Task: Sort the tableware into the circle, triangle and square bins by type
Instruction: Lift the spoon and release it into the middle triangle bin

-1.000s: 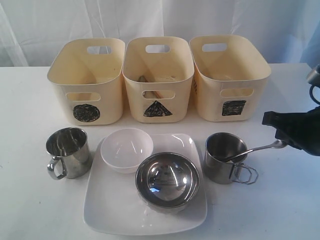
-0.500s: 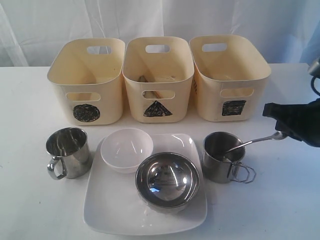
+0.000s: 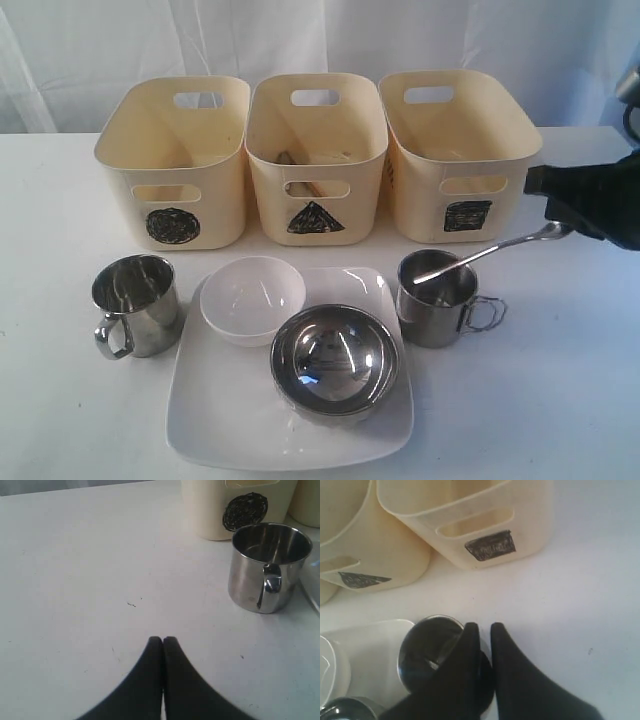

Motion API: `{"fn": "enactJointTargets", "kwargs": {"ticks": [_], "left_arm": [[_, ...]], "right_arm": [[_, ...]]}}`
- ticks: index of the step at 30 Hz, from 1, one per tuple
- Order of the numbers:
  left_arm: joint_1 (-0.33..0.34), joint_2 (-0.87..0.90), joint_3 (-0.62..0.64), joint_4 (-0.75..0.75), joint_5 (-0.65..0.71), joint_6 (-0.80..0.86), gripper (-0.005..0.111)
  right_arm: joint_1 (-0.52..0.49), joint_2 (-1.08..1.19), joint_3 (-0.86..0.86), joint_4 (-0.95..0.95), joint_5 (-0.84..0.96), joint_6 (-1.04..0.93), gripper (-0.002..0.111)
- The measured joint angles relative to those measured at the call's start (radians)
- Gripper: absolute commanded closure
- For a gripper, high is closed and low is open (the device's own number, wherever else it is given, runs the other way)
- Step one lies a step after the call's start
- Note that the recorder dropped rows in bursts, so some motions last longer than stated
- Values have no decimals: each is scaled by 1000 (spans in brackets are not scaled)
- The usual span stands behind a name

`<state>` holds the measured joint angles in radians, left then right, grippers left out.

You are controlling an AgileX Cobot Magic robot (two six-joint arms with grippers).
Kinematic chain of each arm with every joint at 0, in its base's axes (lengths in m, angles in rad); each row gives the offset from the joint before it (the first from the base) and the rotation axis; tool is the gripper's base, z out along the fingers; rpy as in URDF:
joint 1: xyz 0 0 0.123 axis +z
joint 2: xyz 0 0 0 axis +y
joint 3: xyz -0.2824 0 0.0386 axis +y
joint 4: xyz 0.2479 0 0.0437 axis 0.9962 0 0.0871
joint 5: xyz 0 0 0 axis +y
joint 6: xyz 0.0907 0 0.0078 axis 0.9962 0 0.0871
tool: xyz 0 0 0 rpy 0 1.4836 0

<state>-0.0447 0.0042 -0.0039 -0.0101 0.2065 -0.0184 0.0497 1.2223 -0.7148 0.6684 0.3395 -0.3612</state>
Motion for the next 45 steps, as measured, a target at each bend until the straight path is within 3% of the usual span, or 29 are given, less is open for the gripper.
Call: {"fn": "enactJointTargets", "kwargs": {"ticks": [10,19,26,33,35,40,45], "left_arm": [[0,0,0,0,0,0,107],[0,0,0,0,0,0,107],[0,0,0,0,0,0,107],[0,0,0,0,0,0,107],[0,0,0,0,0,0,107],[0,0,0,0,0,0,107],[0,0,0,0,0,0,107]], "right_arm": [[0,-112,-75,6,23,-6,108],[0,-73,-163,103,-96,-9,108],[127,169,-349,142,-255,-19,108],[250,479,-587,142,-298,-28,108],[269,544,-650,142,-290,-66,101],[280,632,-749,142,-167,-118,73],[280,653,-771,142,-138,-122,64]]}}
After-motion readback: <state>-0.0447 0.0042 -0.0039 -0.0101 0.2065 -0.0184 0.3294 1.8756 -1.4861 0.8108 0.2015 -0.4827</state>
